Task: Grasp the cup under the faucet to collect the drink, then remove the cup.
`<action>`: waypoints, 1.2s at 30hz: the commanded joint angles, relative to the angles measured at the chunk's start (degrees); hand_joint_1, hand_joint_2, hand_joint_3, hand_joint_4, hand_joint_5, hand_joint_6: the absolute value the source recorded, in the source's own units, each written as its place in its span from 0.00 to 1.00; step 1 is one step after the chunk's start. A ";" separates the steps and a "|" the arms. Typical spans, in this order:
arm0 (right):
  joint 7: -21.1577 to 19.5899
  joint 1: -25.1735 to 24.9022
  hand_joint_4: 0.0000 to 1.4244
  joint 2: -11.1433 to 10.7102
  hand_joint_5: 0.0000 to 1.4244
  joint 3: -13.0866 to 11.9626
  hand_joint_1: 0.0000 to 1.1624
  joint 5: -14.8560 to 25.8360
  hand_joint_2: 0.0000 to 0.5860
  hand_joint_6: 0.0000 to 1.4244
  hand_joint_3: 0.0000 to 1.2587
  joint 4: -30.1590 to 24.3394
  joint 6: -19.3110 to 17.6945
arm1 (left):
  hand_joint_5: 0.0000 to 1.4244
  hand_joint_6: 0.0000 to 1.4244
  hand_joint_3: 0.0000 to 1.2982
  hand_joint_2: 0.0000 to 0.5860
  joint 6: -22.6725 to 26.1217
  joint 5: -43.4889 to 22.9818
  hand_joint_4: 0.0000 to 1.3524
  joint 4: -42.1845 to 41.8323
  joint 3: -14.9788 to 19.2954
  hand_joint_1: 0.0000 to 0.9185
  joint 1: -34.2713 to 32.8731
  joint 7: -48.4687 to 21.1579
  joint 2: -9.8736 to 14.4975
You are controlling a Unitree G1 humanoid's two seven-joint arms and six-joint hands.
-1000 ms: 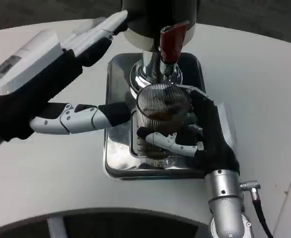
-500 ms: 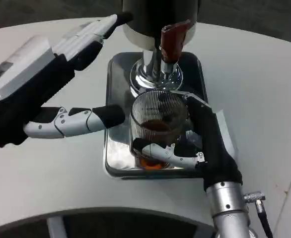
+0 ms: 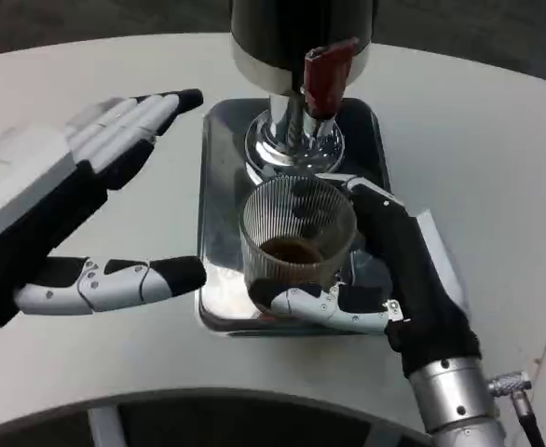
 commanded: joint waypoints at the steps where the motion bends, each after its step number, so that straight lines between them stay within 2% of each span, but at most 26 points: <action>1: 2.30 2.37 0.62 -0.69 0.65 -0.74 0.99 2.01 0.26 0.86 0.56 -5.97 0.64 | 0.00 0.00 0.00 0.19 0.23 2.80 0.00 -3.05 1.64 0.00 4.16 -0.47 2.05; 6: 5.03 4.60 0.62 -1.39 0.65 -1.69 0.99 3.52 0.26 0.87 0.56 -11.56 2.44 | 0.00 0.00 0.00 0.11 3.75 5.89 0.00 -6.73 1.42 0.00 8.18 -2.18 3.22; 11: 7.93 6.30 0.62 -2.00 0.65 -2.50 0.99 5.03 0.26 0.87 0.56 -16.83 4.77 | 0.00 0.00 0.00 0.07 7.25 9.83 0.00 -10.65 1.21 0.00 11.74 -2.85 2.44; 15: 10.10 8.06 0.62 -3.04 0.65 -3.01 0.98 5.92 0.26 0.88 0.56 -21.44 7.26 | 0.00 0.00 0.00 0.05 7.55 12.46 0.00 -11.22 0.72 0.00 12.46 -1.89 2.30; 21: 12.25 11.57 0.62 -3.37 0.65 -2.94 0.98 6.83 0.25 0.88 0.56 -28.88 10.98 | 0.00 0.00 0.00 0.04 6.70 15.76 0.00 -12.08 -1.89 0.00 11.73 -0.03 1.09; 25: 13.53 14.48 0.62 -3.53 0.65 -2.42 0.98 7.26 0.25 0.88 0.57 -34.29 13.73 | 0.00 0.00 0.00 0.03 6.14 18.03 0.00 -15.34 -3.00 0.00 14.03 2.37 -2.00; 30: 16.00 17.51 0.62 -5.07 0.65 -2.11 0.98 8.04 0.24 0.89 0.57 -39.70 16.10 | 0.00 0.00 0.00 0.02 4.12 20.62 0.00 -17.76 -2.83 0.00 17.52 7.08 -6.28; 36: 18.56 18.69 0.63 -7.15 0.65 -2.14 0.98 8.67 0.24 0.90 0.58 -43.86 17.18 | 0.00 0.00 0.00 0.02 1.99 22.12 0.00 -18.11 -2.75 0.00 19.20 10.26 -8.32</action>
